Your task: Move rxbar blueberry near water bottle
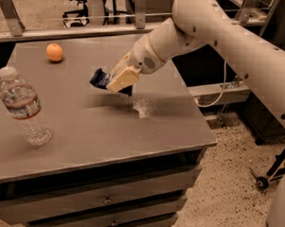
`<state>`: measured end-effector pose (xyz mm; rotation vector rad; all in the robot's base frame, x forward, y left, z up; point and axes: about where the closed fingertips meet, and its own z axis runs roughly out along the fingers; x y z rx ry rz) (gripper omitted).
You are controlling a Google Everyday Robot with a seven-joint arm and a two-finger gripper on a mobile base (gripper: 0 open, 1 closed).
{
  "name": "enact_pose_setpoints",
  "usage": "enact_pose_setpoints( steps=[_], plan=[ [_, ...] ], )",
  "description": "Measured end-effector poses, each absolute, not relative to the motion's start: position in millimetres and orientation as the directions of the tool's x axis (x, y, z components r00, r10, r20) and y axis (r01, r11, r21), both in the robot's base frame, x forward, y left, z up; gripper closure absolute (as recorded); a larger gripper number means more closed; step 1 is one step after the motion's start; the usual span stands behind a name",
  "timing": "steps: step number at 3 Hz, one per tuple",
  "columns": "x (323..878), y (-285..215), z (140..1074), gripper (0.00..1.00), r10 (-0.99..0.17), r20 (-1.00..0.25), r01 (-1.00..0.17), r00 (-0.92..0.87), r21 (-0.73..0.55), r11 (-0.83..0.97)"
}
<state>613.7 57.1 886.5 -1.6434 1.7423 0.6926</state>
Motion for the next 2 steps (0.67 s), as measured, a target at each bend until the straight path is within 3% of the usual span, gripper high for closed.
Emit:
enact_pose_setpoints(
  steps=[2],
  plan=[
    [569, 105, 864, 1.0, -0.657, -0.753, -1.0, 0.021, -0.005, -0.025]
  ],
)
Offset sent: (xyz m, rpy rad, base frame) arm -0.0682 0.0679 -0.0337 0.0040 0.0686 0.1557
